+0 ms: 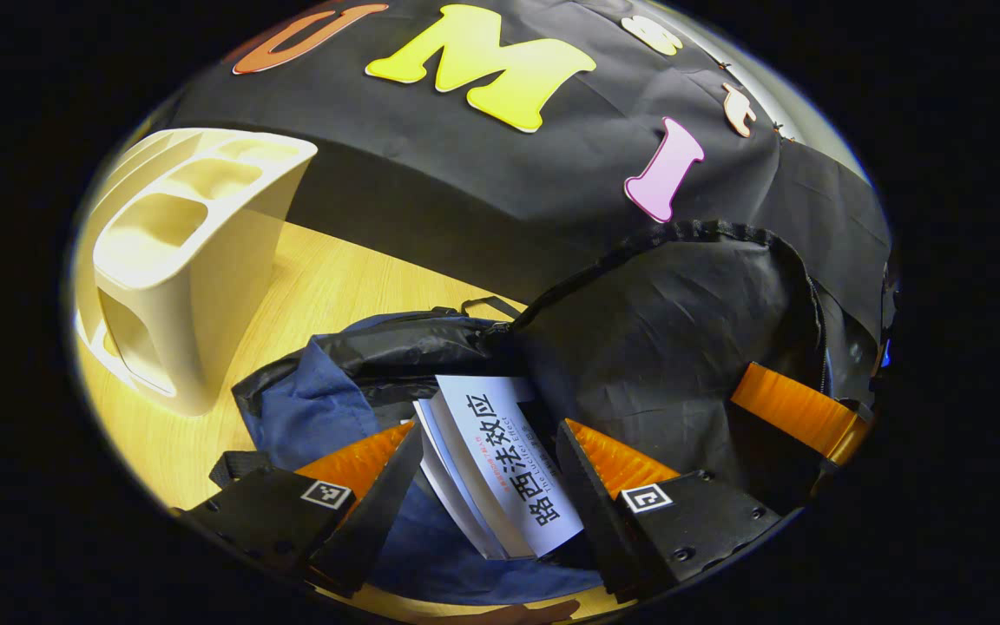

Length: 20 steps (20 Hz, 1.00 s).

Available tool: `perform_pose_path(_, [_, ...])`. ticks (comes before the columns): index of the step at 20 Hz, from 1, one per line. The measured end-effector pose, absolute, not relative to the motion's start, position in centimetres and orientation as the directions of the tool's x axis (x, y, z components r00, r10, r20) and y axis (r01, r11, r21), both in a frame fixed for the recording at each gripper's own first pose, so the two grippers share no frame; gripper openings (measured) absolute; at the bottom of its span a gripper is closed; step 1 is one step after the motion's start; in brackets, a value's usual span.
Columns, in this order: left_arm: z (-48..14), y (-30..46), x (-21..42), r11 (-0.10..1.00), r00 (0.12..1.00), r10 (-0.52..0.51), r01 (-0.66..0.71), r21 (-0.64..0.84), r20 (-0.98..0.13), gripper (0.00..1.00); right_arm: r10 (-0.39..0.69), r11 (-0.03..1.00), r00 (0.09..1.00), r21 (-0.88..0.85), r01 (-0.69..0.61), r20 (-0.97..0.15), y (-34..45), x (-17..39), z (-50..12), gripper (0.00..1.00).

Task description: Open the schoolbag, grab two books from the bookshelf and put them into the schoolbag.

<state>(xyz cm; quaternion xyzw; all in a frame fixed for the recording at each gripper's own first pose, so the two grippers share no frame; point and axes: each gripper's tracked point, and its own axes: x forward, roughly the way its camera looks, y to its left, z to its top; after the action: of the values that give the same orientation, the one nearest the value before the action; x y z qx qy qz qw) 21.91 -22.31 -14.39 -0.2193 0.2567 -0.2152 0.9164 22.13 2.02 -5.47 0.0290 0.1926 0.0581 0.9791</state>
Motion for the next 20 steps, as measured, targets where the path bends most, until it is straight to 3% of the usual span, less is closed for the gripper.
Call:
perform_pose_path(7, [-13.6, -18.0, 19.5, 0.879, 0.828, -0.408, 0.244, -0.409, -0.385, 0.97, 0.08, 0.997, 0.921, 0.05, -0.066, -0.381, 1.8, 20.4, -6.5, 0.07])
perform_pose_path(11, [-13.3, -14.5, 17.6, 0.925, 0.864, -0.322, 0.199, -0.324, -0.388, 0.97, 0.046, 0.999, 0.919, 0.031, -0.037, -0.392, 1.4, 20.0, -7.8, 0.1])
perform_pose_path(12, [-12.9, -13.3, 17.3, 0.938, 0.878, -0.288, 0.178, -0.298, -0.381, 0.97, 0.042, 0.999, 0.92, 0.024, -0.035, -0.389, 1.3, 19.9, -7.8, 0.18])
perform_pose_path(14, [-12.1, -11.5, 16.1, 0.949, 0.899, -0.25, 0.155, -0.275, -0.359, 0.97, 0.043, 0.999, 0.919, 0.029, -0.034, -0.391, 1.7, 19.6, -8.2, 0.15])
perform_pose_path(16, [-11.9, -9.4, 14.9, 0.957, 0.914, -0.21, 0.119, -0.263, -0.348, 0.97, 0.022, 1.0, 0.923, 0.017, -0.017, -0.385, 1.3, 19.3, -8.5, 0.24])
perform_pose_path(18, [-11.9, -7.4, 13.8, 0.965, 0.925, -0.167, 0.083, -0.249, -0.34, 0.97, 0.004, 1.0, 0.923, 0.022, 0.005, -0.384, 0.8, 18.9, -8.8, 0.26])
perform_pose_path(19, [-11.7, -6.7, 13.3, 0.967, 0.931, -0.15, 0.069, -0.244, -0.334, 0.97, -0.003, 0.999, 0.925, 0.029, 0.015, -0.379, 0.5, 18.5, -8.7, 0.22])
perform_pose_path(20, [-11.5, -5.8, 12.8, 0.97, 0.937, -0.132, 0.054, -0.238, -0.325, 0.97, -0.007, 0.999, 0.927, 0.039, 0.023, -0.374, 0.4, 18.2, -8.7, 0.37])
